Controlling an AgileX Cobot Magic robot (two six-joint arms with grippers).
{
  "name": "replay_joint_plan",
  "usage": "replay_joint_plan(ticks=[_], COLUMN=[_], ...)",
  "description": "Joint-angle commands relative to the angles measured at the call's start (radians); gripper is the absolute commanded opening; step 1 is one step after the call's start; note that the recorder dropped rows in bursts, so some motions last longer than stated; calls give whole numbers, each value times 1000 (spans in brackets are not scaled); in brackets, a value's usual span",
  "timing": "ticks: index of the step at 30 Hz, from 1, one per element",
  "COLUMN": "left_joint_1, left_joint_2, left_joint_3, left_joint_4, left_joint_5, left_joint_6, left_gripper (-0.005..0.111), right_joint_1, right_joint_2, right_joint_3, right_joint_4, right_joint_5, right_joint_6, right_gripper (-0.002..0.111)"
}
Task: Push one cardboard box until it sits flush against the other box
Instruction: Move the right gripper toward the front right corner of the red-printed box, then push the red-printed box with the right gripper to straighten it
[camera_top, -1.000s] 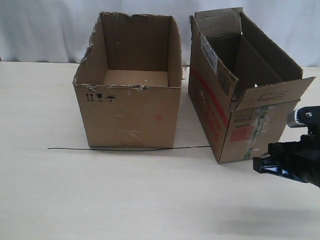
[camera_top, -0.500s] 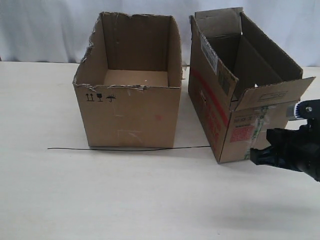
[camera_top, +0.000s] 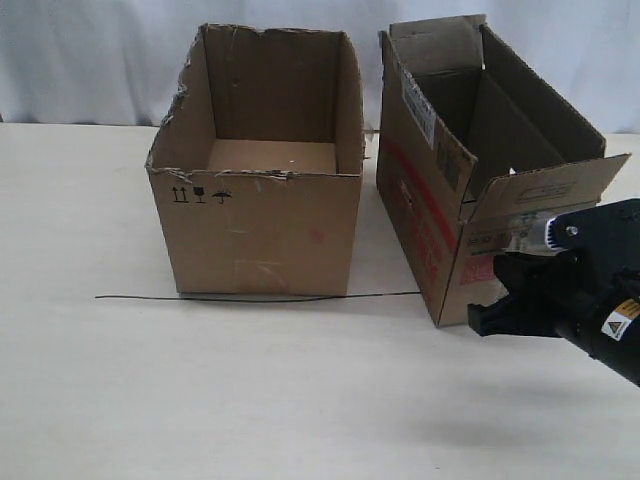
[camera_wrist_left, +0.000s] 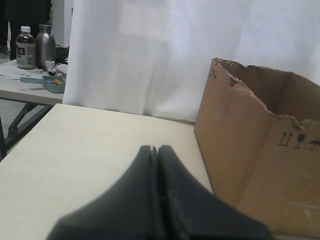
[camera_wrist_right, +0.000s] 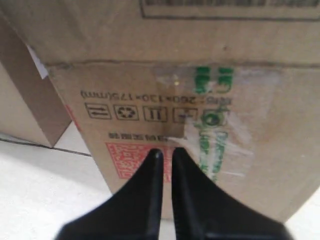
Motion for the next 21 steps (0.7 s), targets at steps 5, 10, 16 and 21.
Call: replay_joint_plan(ticks=[5, 10, 16, 21], left_joint_1=[0, 0, 0, 0], left_joint_2=[-2, -2, -2, -2], left_joint_3=[3, 3, 3, 3], left_joint_4=[-10, -10, -10, -10], left_joint_5=[-5, -5, -5, -5], left_joint_6=[0, 0, 0, 0], left_gripper=[0, 0, 0, 0], right_joint_1=[3, 3, 3, 3], right_joint_2=[85, 118, 182, 155], right_joint_3=[-2, -77, -135, -135], right_joint_4=[-112, -112, -172, -270], right_joint_5=[-149, -144, -144, -144], right_joint_6=[20, 20, 54, 87], right_gripper=[5, 5, 5, 5])
